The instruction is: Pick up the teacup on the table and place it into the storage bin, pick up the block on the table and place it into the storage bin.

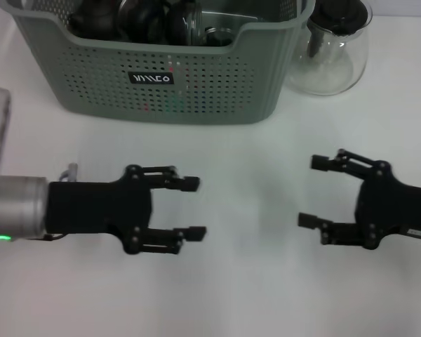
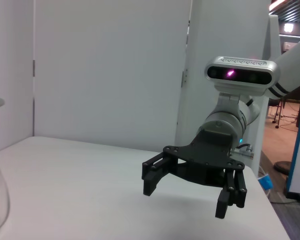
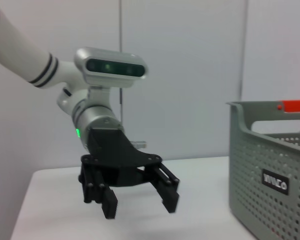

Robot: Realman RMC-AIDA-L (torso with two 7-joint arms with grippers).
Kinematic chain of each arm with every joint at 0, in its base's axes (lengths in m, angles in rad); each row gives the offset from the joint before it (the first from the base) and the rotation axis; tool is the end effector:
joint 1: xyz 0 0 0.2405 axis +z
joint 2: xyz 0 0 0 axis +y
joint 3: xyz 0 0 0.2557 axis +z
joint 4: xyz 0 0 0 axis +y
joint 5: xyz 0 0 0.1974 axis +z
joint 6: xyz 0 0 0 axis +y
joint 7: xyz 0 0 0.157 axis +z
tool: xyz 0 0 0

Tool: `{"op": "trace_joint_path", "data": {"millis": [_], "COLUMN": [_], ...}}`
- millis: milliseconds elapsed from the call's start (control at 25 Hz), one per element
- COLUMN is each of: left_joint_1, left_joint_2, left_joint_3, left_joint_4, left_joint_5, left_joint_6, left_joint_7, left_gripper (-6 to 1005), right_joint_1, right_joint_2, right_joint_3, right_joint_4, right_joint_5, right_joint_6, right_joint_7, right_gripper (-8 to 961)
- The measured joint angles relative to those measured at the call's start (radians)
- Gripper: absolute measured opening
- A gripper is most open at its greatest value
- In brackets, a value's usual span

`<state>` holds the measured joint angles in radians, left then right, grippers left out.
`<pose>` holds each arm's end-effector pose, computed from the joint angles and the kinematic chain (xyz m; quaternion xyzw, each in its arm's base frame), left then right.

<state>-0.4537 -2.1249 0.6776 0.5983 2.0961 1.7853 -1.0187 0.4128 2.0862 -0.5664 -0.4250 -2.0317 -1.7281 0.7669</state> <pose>-0.2502 0.2571 -0.0398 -0.9587 -0.0795 -0.2702 0.0386 0.2727 0.2523 -0.0358 -0.9397 0.0589 0.3068 0.1390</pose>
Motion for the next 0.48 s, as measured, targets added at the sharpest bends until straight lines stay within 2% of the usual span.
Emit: {"op": "trace_joint_path", "data": {"millis": [120,160,200,240,400,440,480], "left_joint_1": [0.032,0.046,0.062,0.073,0.103,0.11,0.11], "left_joint_2": [0.013,0.016,0.02,0.023,0.026,0.026,0.026], "left_joint_3": [-0.065,-0.096,-0.133,-0.162,-0.263,-0.337,-0.337], "left_joint_4": [0.013,0.022,0.036,0.048,0.079,0.076,0.076], "left_joint_5": [-0.001,0.001,0.001,0.0,-0.009,-0.038,-0.038], "left_joint_6": [0.012,0.021,0.033,0.046,0.098,0.123,0.123], "left_joint_7": [-0.001,0.0,0.0,0.001,0.002,0.012,0.012], "left_gripper": [736,736,736,736,737,737,737], "right_joint_1": [-0.03,-0.048,-0.048,-0.066,-0.08,-0.082,-0.083], "right_joint_2": [-0.017,-0.029,-0.029,-0.038,-0.041,-0.039,-0.037], "right_joint_3": [0.068,0.117,0.117,0.169,0.237,0.277,0.312], "right_joint_4": [-0.001,-0.002,-0.002,-0.003,-0.013,-0.014,-0.013], "right_joint_5": [0.001,0.001,0.001,0.002,0.002,0.007,0.015], "right_joint_6": [-0.008,-0.017,-0.017,-0.032,-0.052,-0.062,-0.07], "right_joint_7": [-0.001,-0.002,-0.002,-0.003,-0.007,-0.008,-0.008], "right_gripper": [919,919,919,919,918,918,918]}}
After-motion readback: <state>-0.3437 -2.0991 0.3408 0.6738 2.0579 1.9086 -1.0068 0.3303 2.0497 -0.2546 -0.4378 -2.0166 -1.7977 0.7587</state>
